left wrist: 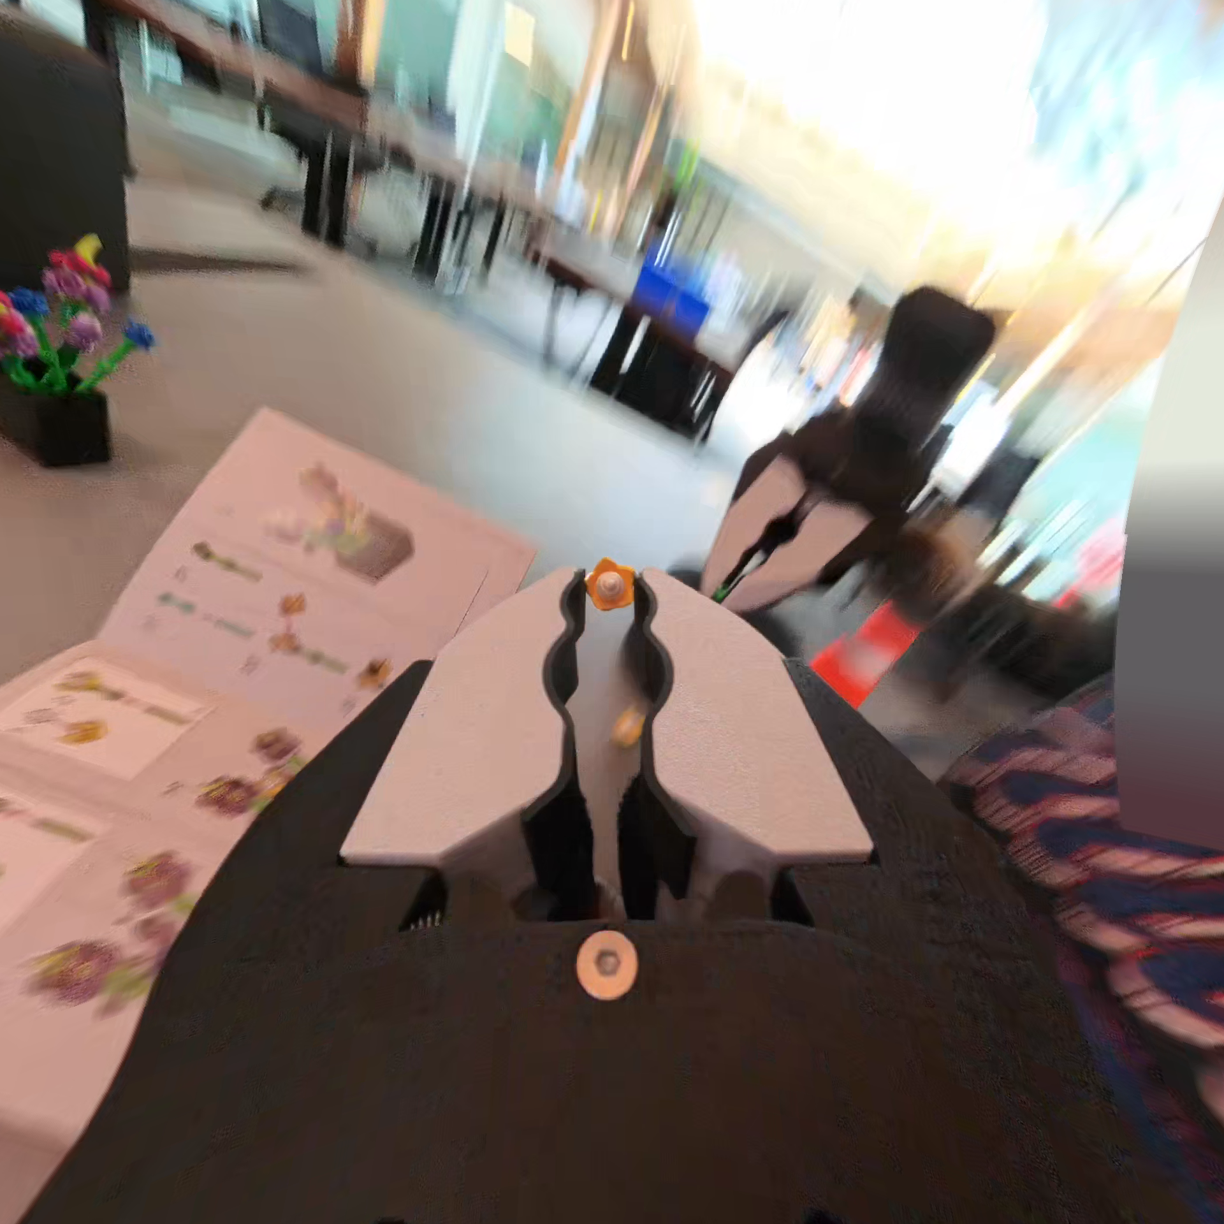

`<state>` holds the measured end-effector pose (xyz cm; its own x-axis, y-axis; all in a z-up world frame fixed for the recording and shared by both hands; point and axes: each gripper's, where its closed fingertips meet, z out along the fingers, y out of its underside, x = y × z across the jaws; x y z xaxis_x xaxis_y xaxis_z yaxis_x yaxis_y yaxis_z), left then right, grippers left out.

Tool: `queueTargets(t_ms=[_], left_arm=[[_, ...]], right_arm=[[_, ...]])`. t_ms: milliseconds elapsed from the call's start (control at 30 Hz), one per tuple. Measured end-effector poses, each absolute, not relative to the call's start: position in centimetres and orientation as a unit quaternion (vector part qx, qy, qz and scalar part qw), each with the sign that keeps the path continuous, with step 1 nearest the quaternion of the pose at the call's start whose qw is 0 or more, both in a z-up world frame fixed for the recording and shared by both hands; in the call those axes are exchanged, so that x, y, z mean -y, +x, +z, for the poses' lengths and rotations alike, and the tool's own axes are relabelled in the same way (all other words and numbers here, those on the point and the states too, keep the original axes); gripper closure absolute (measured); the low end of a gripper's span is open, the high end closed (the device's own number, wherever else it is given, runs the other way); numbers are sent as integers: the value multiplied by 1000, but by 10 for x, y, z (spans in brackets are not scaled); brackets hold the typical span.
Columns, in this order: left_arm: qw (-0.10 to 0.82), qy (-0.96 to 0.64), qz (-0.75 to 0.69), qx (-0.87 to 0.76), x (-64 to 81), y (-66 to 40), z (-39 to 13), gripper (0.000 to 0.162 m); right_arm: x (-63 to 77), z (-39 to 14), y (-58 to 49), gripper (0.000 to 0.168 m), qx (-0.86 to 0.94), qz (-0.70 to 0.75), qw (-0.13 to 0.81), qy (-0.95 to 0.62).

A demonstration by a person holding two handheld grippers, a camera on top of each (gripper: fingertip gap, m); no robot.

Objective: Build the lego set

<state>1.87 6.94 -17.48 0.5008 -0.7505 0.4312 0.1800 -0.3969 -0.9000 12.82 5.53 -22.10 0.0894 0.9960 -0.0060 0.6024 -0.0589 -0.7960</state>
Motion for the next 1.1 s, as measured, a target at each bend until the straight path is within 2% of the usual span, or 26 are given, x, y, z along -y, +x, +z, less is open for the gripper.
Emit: queueTargets(t_ms=[100, 167, 233, 333, 500, 900, 1100], left_arm=[[527, -539, -657, -17, -74, -14, -128, 148], [524, -422, -737, 70, -73, -34, -114, 148], [510, -360, -773, 109, -72, -37, -112, 148], [521, -351, -773, 88, -61, -23, -102, 148], [527, -300, -787, 114, -53, -28, -87, 148], [391, -184, -878, 208, -43, -12, -59, 148], [381, -172, -879, 230, -46, -7, -59, 148]], right_arm=[[-64, -126, 93, 165, 436, 531, 463, -559], [-68, -76, 81, 166, 315, 665, 498, -460], [-69, -63, 60, 166, 240, 736, 490, -400], [-71, -63, 23, 165, 178, 788, 462, -365], [-61, -65, -14, 166, 148, 814, 433, -359], [-48, -49, -13, 166, 233, 772, 513, -293], [-43, -44, -9, 166, 256, 751, 542, -277]])
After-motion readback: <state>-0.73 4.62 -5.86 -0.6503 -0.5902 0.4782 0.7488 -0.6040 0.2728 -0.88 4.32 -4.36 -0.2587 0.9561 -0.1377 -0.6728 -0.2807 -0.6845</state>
